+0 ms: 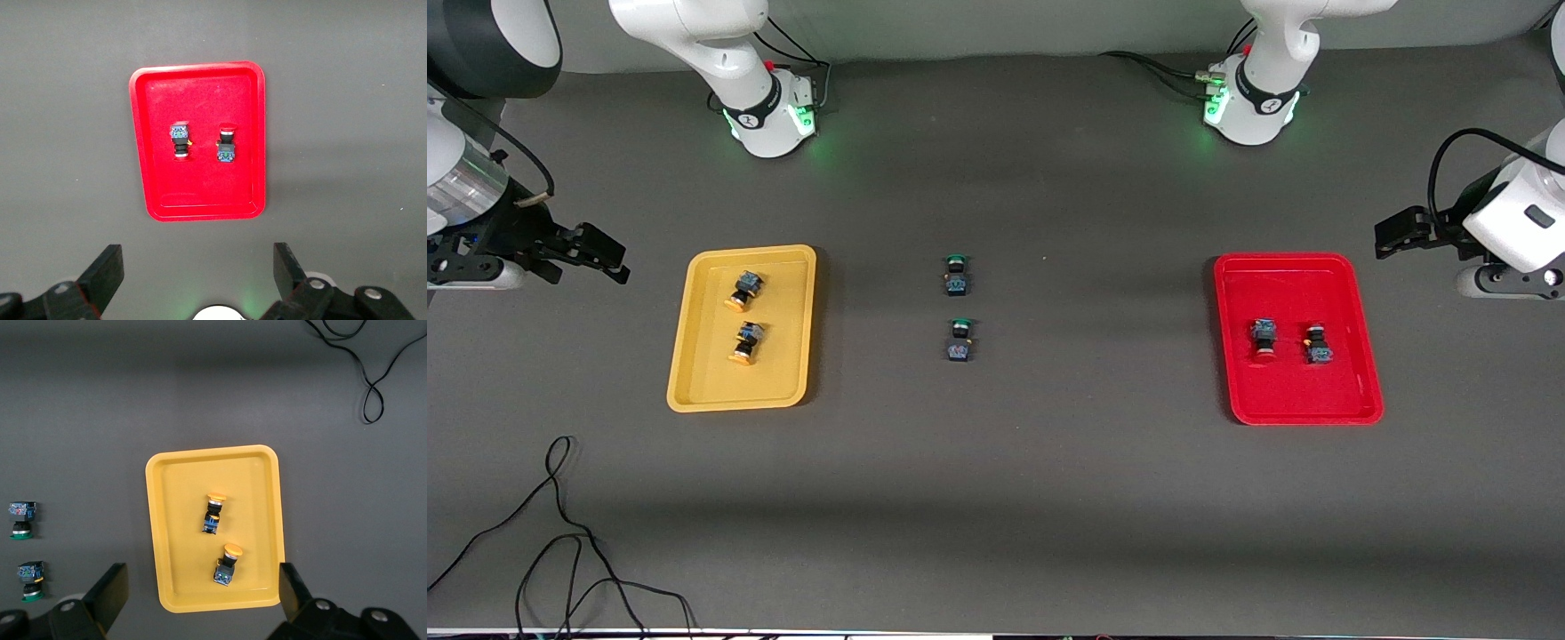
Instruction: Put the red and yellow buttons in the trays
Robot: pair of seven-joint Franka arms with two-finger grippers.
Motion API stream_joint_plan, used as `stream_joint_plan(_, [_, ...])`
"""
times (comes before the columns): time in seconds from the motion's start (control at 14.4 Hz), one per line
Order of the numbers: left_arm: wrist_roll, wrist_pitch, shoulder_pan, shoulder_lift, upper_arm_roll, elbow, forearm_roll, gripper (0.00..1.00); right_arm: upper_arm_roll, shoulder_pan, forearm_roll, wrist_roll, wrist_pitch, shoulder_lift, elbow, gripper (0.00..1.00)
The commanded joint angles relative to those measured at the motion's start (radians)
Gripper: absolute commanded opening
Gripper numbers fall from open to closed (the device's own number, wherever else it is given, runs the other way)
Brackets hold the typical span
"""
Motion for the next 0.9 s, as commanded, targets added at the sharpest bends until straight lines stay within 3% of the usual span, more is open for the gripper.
stream_joint_plan(0.0, [-0.013, 0.013, -0.016, -0.027, 0.014, -0.020, -0.005, 1.00, 0.008, -0.009, -0.018, -0.008, -0.042, 0.006, 0.040, 1.00])
stream_joint_plan(0.83, [-0.013, 0.013, -0.016, -0.027, 0.012, -0.029, -0.005, 1.00, 0.005, -0.009, 0.006, -0.005, -0.066, 0.018, 0.048, 1.00])
